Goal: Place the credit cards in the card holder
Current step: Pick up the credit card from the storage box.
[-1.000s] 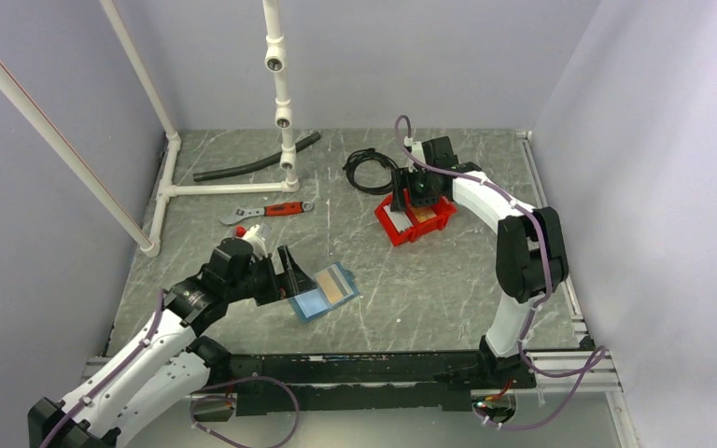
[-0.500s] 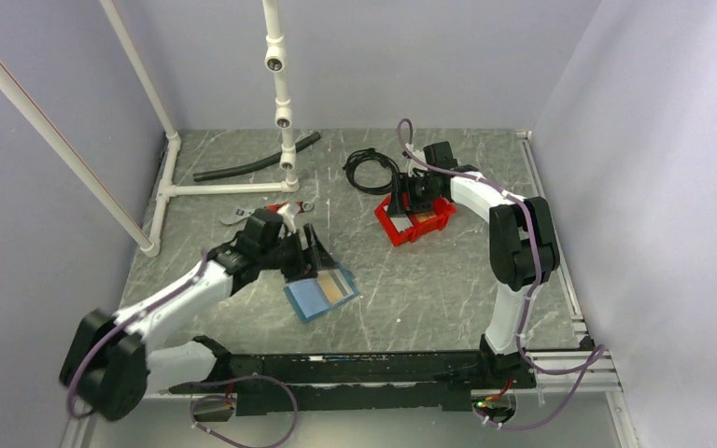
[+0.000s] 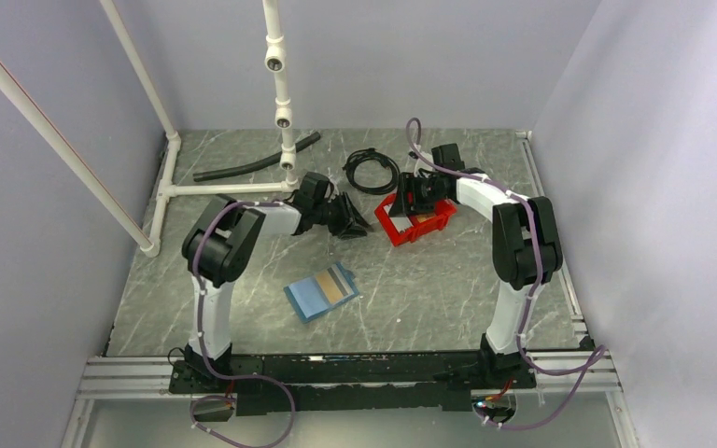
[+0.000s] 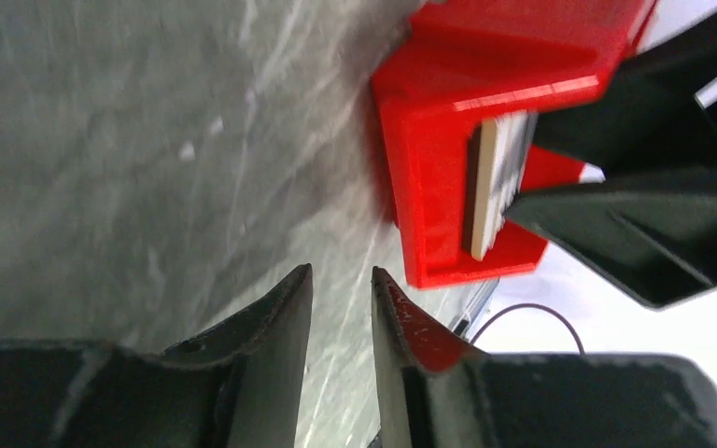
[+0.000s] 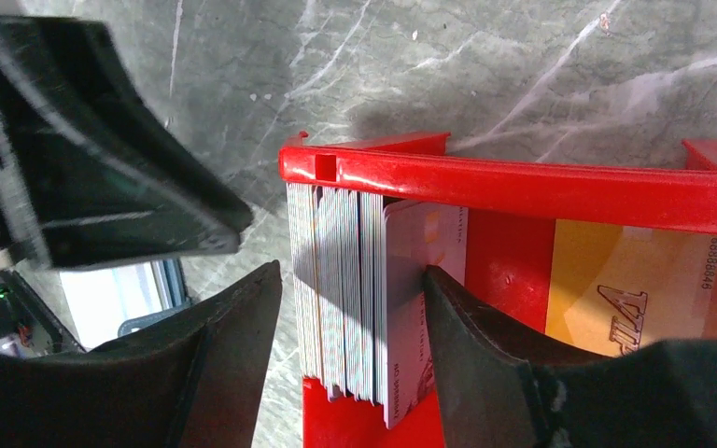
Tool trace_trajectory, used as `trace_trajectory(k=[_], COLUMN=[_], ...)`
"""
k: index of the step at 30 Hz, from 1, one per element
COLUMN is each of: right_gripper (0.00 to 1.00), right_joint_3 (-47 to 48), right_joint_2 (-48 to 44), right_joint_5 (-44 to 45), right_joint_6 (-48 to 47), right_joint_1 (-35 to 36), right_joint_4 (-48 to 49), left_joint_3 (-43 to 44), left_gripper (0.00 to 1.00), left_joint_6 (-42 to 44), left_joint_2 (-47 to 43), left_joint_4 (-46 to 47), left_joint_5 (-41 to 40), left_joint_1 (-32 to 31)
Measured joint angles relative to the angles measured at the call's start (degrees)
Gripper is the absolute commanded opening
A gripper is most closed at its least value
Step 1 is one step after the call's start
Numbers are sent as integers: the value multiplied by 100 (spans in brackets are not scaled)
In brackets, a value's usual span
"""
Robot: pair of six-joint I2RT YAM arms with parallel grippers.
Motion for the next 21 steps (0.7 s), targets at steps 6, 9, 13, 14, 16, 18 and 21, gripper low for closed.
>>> trace_trajectory(k=[6, 9, 13, 14, 16, 18, 21], right_gripper=[53, 50, 42, 41, 39, 37, 37], right_joint_3=[-26, -28, -33, -33, -37, -59, -90], right_joint_2=[0, 0, 0, 0, 0, -4, -33], right_joint_5=[-192, -251, -208, -170, -140, -122, -118], right_joint_6=[22, 20, 15, 17, 13, 15, 15], right_joint_1=[-68, -72, -160, -181, -212, -234, -251], right_joint_4=[52, 68, 133, 142, 160, 190, 210], left_joint_3=[664, 949, 1191, 1244, 1305, 1349, 1370], left_gripper=[33, 33, 32, 32, 32, 32, 32], left_joint_6=[-138, -162, -188, -205, -243, -254, -273], left_joint_2=[715, 953, 1110, 1143, 1182, 1213, 1228], left_joint_4=[57, 46, -44, -66, -94, -114, -116], left_joint_5=[4, 17, 61, 79, 98, 118, 149], left_joint_1=[-79, -179, -238, -245, -249, -249, -251])
